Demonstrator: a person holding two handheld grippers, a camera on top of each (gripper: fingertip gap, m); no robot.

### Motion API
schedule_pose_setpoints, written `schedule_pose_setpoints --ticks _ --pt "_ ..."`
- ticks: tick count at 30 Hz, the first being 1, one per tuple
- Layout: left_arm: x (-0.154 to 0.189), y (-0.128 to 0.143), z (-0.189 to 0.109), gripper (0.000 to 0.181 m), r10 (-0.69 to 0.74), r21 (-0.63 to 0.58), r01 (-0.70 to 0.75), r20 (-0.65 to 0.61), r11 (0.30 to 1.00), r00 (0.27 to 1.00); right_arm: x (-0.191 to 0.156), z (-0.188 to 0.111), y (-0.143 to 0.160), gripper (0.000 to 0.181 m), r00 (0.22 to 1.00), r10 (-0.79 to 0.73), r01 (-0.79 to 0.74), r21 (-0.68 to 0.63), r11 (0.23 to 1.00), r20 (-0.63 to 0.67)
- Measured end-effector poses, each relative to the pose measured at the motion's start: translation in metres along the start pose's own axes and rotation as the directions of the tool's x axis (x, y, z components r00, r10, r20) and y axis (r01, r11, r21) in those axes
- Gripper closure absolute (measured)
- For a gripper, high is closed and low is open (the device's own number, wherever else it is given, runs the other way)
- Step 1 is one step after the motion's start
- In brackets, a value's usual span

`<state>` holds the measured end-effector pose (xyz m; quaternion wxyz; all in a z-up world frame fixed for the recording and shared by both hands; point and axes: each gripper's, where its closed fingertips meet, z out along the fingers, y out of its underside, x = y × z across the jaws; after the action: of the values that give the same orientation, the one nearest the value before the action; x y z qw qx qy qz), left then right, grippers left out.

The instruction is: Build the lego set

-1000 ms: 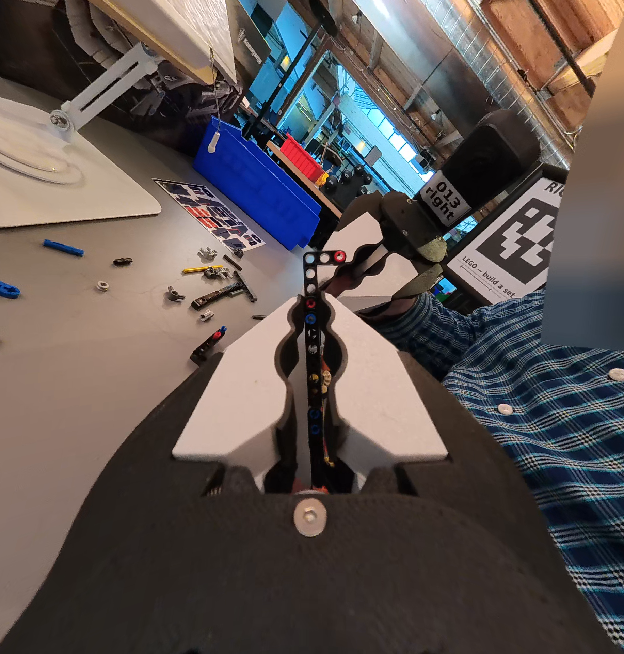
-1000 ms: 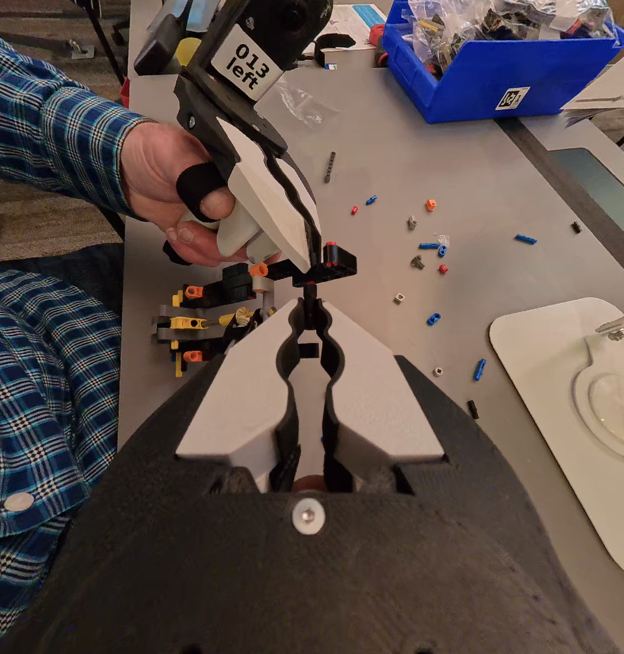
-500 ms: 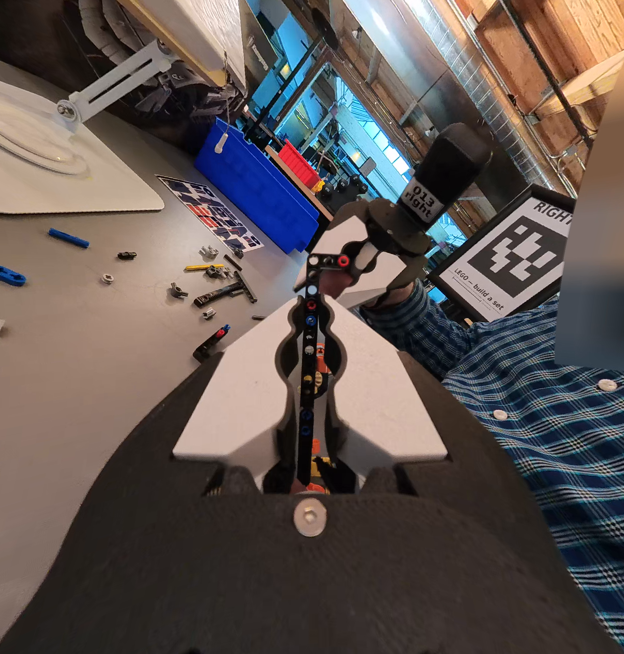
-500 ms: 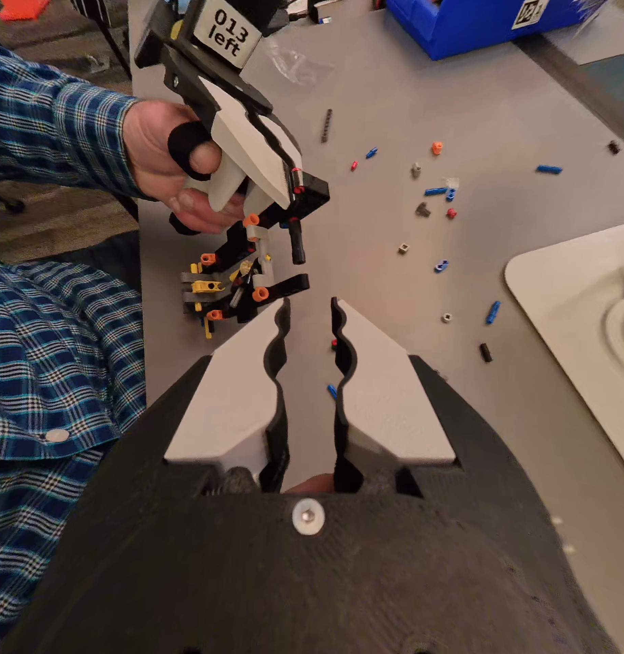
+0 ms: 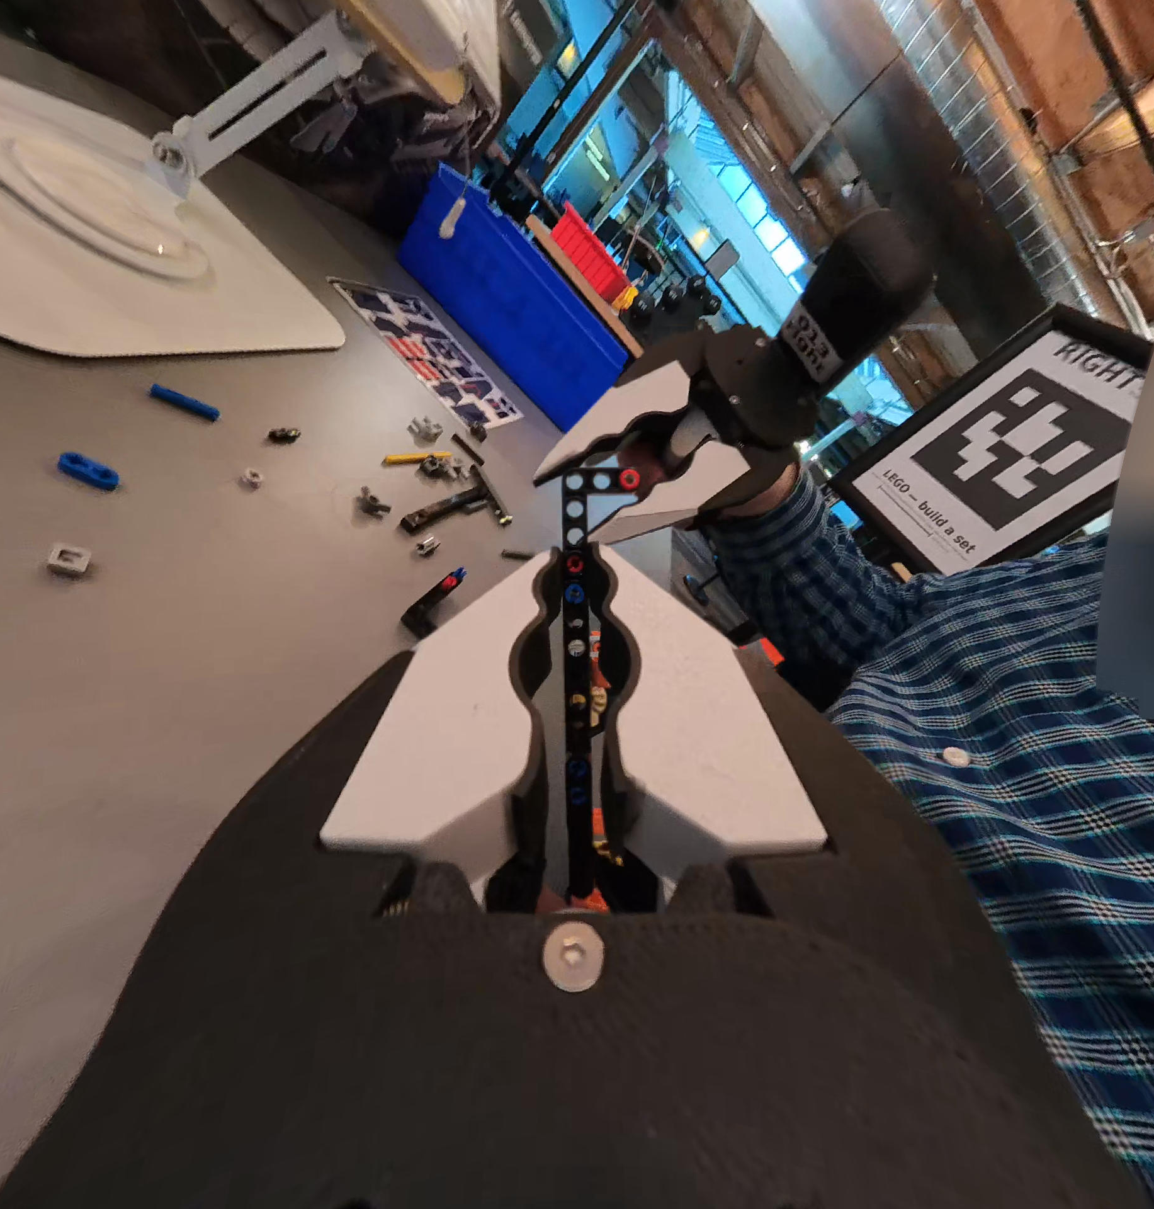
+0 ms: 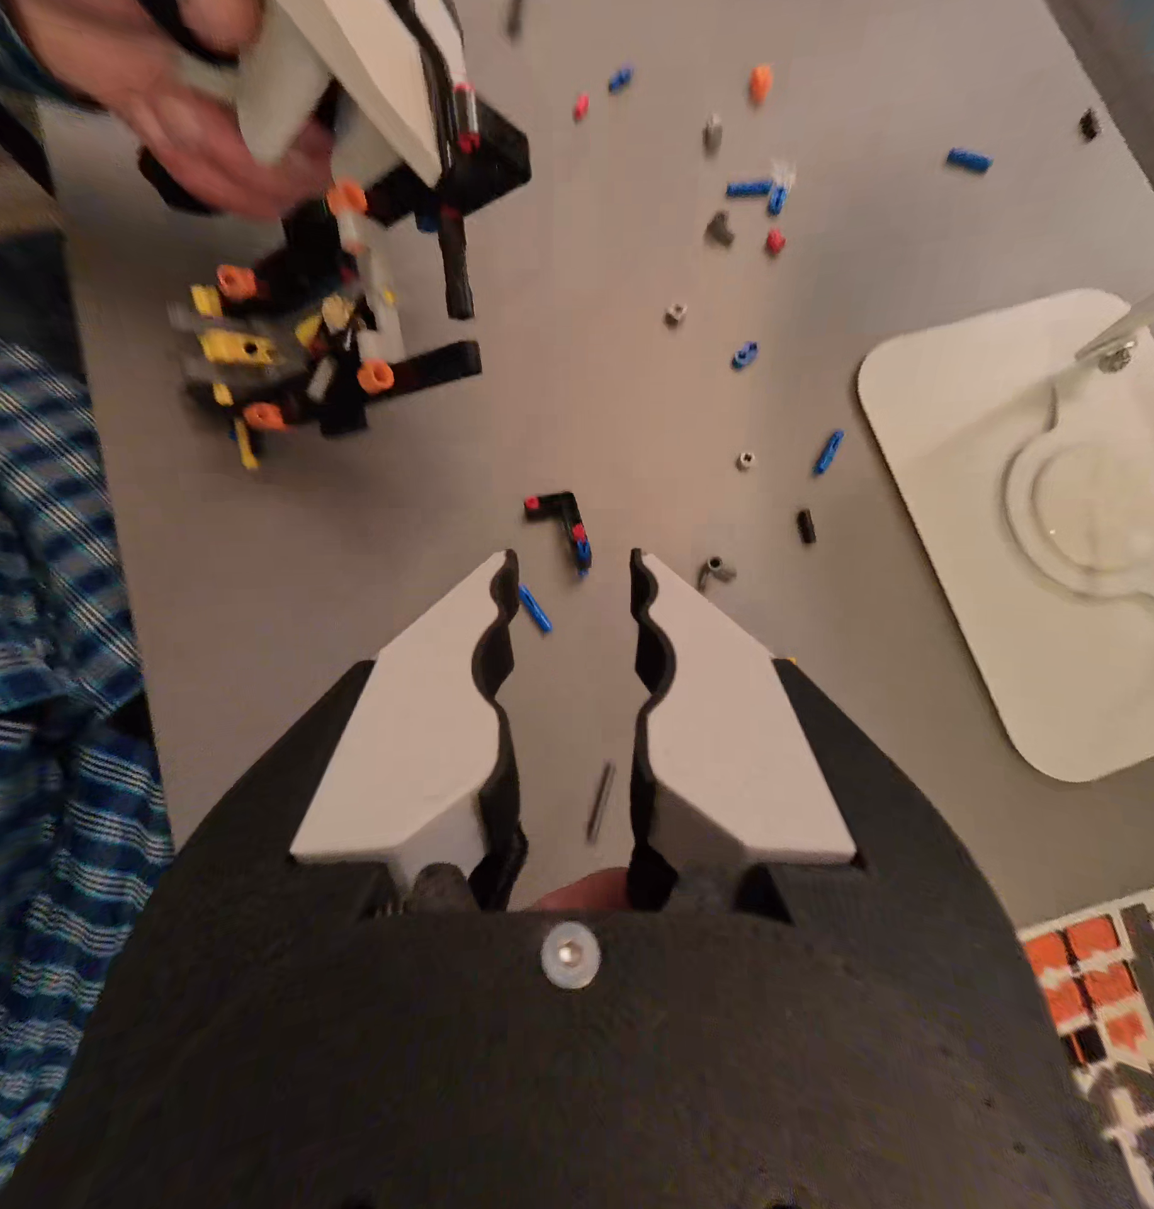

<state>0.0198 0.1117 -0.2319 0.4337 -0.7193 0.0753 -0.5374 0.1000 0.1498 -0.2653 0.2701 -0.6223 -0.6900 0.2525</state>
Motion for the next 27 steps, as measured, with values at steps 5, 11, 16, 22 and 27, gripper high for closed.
schedule_pose_setpoints --ticks 5,11,16,22,27 --pt "-0.014 0.011 0.003 0.175 -0.016 -0.065 0.019 0.051 0.998 0.999 -0.001 0.026 0.02 0.156 0.998 -0.053 0.051 -0.104 0.993 -0.022" --pt "-0.027 0.019 0.004 0.175 -0.061 -0.088 0.069 0.087 0.994 0.994 0.004 0.055 0.031 0.167 0.996 -0.083 0.075 -0.159 0.984 -0.044" --pt "-0.037 0.021 0.002 0.175 -0.096 -0.089 0.106 0.114 0.99 0.989 0.004 0.064 0.029 0.176 0.997 -0.078 0.074 -0.145 0.987 -0.028" --pt "-0.051 0.026 0.001 0.175 -0.118 -0.098 0.135 0.166 0.986 0.979 0.005 0.059 0.02 0.177 0.999 -0.039 0.039 -0.113 0.993 -0.005" --pt "-0.059 0.031 0.002 0.174 -0.1 -0.117 0.126 0.212 0.985 0.972 0.003 0.054 0.01 0.177 0.999 -0.016 0.019 -0.1 0.995 0.029"
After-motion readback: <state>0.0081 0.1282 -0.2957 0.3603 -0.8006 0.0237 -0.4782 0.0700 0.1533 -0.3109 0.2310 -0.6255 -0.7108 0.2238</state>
